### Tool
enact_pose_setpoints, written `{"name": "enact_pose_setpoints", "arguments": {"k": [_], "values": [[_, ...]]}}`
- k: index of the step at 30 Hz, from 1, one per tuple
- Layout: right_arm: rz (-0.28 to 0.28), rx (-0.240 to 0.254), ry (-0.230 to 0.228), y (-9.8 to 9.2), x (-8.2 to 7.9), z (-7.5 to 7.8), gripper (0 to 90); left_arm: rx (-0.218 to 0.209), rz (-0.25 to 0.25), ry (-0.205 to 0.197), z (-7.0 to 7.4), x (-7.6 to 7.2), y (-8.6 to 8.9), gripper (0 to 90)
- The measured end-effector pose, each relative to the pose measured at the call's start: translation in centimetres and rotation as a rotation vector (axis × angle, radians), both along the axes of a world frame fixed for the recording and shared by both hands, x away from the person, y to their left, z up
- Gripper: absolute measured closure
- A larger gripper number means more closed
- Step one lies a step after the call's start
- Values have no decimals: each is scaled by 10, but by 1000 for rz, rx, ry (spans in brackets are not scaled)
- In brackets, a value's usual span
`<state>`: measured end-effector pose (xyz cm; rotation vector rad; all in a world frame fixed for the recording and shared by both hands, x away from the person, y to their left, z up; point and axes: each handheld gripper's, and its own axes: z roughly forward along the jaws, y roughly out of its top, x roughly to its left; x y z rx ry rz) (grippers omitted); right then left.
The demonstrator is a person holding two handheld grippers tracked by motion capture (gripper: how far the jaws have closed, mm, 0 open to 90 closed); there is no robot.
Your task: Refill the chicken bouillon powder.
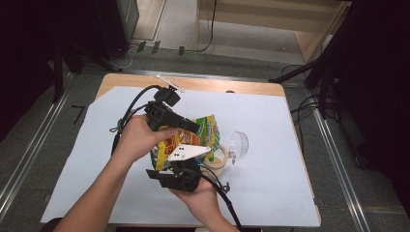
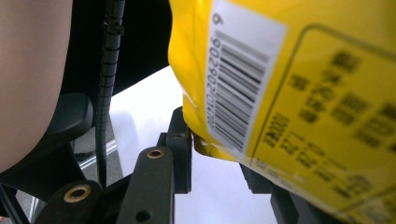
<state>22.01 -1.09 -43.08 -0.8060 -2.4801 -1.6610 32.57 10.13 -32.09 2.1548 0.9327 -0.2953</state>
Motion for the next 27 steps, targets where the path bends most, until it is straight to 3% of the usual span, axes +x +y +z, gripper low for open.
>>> {"name": "enact_pose_setpoints", "arguments": {"k": [27], "values": [[-1, 3, -4, 0, 1, -1, 700, 12, 9, -22, 2, -3, -2, 835]]}}
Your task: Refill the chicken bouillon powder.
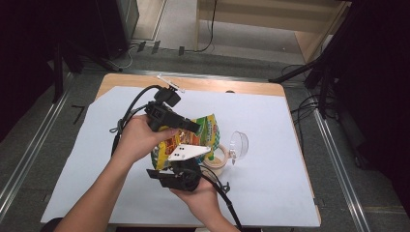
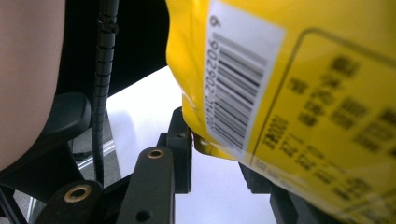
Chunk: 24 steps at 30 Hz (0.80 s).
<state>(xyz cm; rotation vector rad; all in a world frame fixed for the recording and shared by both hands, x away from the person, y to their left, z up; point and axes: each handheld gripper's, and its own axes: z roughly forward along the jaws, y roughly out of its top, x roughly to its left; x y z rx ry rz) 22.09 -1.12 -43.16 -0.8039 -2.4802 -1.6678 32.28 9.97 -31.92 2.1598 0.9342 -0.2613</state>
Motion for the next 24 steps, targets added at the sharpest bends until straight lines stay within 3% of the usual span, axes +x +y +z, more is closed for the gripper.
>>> {"name": "enact_pose_setpoints", "arguments": {"k": [24], "values": [[0, -8, -2, 0, -1, 1, 699, -3, -2, 3, -1, 1, 1, 835]]}}
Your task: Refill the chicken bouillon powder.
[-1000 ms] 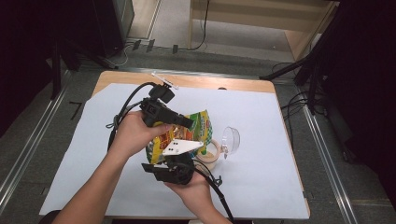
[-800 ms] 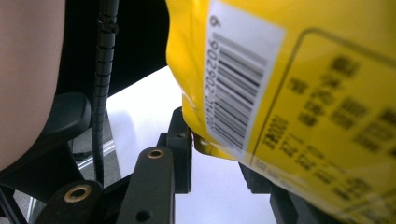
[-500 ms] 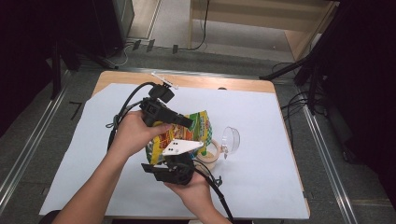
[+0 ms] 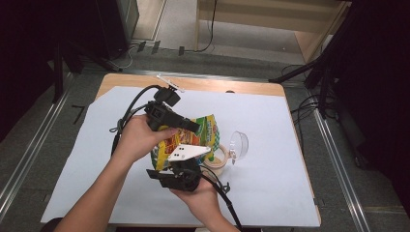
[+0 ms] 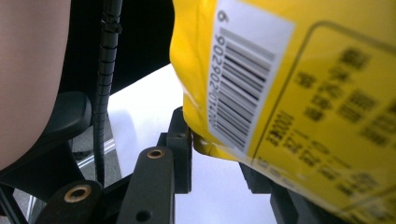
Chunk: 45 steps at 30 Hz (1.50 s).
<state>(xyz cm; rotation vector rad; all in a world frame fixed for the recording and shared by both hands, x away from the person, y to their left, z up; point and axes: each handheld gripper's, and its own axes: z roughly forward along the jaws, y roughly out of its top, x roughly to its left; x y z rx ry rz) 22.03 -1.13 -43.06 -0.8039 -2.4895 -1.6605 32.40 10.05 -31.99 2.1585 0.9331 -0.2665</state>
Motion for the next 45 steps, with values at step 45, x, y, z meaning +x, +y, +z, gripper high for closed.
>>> {"name": "enact_pose_setpoints", "arguments": {"k": [45], "values": [[-6, -11, -11, -1, 0, 0, 699, 2, 5, 0, -1, 1, -1, 833]]}}
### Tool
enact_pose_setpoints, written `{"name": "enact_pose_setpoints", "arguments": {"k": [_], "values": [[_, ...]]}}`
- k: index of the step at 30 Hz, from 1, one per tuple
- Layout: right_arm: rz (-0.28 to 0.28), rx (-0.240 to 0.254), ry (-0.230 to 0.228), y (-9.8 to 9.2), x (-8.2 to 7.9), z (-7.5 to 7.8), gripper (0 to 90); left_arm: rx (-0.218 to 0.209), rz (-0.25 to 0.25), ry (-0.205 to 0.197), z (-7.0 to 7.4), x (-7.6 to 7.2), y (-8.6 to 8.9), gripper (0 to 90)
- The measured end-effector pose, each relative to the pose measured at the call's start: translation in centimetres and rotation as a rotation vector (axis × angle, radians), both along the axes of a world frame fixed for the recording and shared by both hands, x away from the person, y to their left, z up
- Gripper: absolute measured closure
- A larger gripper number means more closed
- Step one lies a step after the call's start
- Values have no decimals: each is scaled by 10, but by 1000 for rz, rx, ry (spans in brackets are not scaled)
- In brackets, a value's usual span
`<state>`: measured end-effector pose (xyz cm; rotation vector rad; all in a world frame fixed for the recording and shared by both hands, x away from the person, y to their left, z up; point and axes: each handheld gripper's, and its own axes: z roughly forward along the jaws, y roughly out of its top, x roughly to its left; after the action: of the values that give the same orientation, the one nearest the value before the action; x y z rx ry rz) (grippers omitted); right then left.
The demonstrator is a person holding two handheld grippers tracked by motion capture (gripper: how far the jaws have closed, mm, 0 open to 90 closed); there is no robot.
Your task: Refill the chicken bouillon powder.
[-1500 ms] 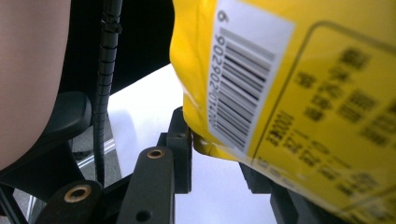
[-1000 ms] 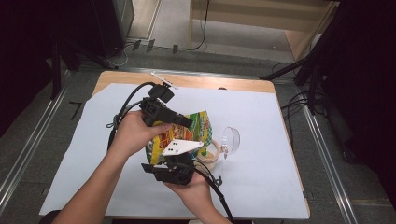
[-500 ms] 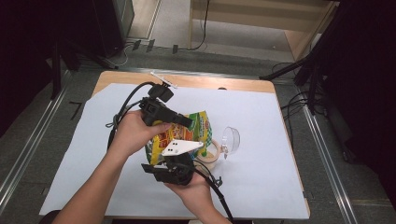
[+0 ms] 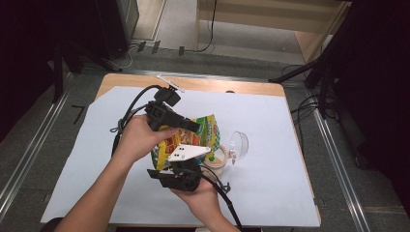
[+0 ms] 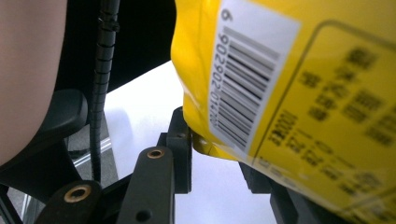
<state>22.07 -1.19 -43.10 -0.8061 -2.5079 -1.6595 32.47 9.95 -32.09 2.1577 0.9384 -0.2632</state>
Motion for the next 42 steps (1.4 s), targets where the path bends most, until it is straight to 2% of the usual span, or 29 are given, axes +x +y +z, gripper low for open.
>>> {"name": "enact_pose_setpoints", "arguments": {"k": [18, 24, 32, 35, 38, 42], "values": [[-1, 10, 4, -2, 2, -2, 701, 5, -10, -16, 4, -5, -3, 828], [10, 9, 11, -1, 0, 2, 697, -9, 13, 16, -1, 2, 2, 824], [7, 9, 10, -1, 1, 1, 698, -11, 7, 10, -1, 3, 1, 824], [1, 7, 13, -2, 1, 0, 698, -11, 1, 21, -2, 4, -1, 824], [-1, 17, 23, -3, 2, 1, 698, -4, 5, 37, -1, 7, -4, 824], [-3, 33, 26, -4, 4, 2, 698, 18, 5, 32, 3, 6, -7, 822]]}}
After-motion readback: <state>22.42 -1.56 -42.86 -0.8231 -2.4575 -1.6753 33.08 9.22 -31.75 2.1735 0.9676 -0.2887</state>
